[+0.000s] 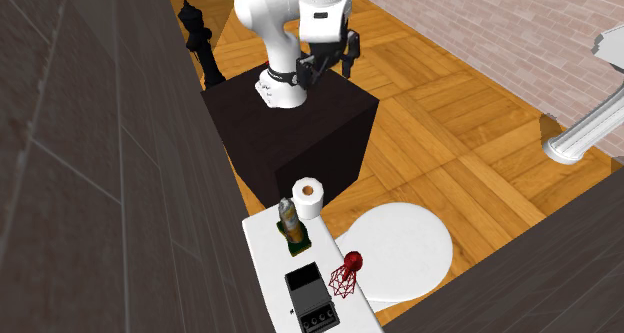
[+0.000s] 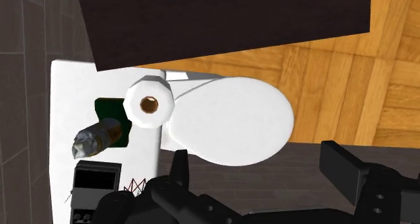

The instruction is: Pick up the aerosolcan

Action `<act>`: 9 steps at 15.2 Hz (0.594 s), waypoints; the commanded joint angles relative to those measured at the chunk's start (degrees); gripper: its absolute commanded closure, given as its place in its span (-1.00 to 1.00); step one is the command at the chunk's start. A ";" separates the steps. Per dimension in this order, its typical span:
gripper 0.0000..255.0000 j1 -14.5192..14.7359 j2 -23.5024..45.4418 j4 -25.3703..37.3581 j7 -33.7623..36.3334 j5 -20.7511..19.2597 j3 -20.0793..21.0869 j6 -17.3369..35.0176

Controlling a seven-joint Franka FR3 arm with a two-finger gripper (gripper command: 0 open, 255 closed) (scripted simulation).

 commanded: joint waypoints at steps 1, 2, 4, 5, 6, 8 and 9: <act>-1.00 -0.80 2.23 -1.31 -1.89 -0.30 -2.16 4.67; -1.00 -1.15 3.62 -1.84 -2.98 -0.36 -3.34 7.02; -1.00 -1.60 6.76 -2.62 -5.30 -0.19 -5.85 11.75; -1.00 -1.70 8.51 -2.86 -6.59 0.09 -7.16 14.13; -1.00 -1.68 10.38 -2.99 -7.97 0.54 -8.51 16.49; -1.00 -1.27 14.44 -2.94 -11.12 2.07 -11.38 21.16; -1.00 -0.83 16.63 -2.75 -12.93 3.23 -12.91 23.43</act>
